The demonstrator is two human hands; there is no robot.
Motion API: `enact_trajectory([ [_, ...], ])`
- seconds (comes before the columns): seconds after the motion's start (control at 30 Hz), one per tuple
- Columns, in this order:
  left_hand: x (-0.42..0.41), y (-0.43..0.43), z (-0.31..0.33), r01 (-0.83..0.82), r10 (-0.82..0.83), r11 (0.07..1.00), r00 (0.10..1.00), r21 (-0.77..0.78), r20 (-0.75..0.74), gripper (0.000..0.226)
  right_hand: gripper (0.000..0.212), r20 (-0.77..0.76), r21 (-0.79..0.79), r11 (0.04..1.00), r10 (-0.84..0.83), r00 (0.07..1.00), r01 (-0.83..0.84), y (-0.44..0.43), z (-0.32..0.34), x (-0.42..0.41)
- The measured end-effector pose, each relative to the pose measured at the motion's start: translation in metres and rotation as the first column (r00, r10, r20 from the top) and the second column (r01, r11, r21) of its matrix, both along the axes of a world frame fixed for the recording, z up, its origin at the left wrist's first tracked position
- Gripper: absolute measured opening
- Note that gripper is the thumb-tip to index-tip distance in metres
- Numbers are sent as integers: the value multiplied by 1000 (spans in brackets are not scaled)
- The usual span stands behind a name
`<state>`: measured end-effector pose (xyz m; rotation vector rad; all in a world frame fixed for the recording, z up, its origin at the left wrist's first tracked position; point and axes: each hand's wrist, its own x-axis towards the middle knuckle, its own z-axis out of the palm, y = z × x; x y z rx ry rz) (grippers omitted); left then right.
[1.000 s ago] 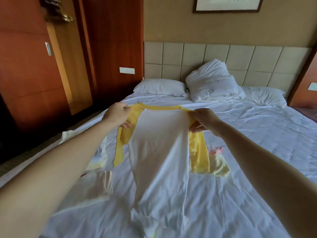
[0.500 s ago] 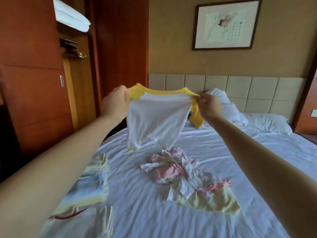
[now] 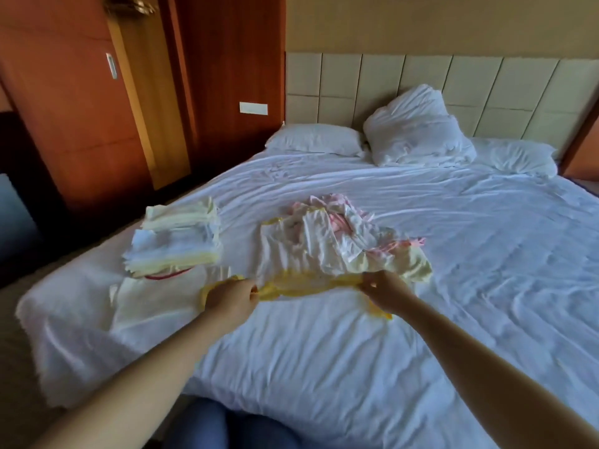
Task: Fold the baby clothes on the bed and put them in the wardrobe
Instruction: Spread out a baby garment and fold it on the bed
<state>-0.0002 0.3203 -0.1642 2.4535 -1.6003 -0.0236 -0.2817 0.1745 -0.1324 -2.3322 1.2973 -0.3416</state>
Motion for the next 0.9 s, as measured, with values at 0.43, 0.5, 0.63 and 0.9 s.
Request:
enact_trajectory([
  [0.43,-28,60,-57,93,-88,950,996,298,-30,25,38,-239,-5,998,58,969,-61,71,-102,-40],
  [0.5,-31,61,-58,96,-113,941,993,323,34,26,42,-269,16,997,75,960,-74,76,-112,-42],
  [0.63,-49,55,-44,127,-202,903,969,409,144,27,34,-273,0,981,188,944,-195,78,-113,-51],
  [0.9,-125,17,-46,488,-480,872,867,37,-134,26,33,-44,-178,984,-3,999,-5,61,-89,-72],
])
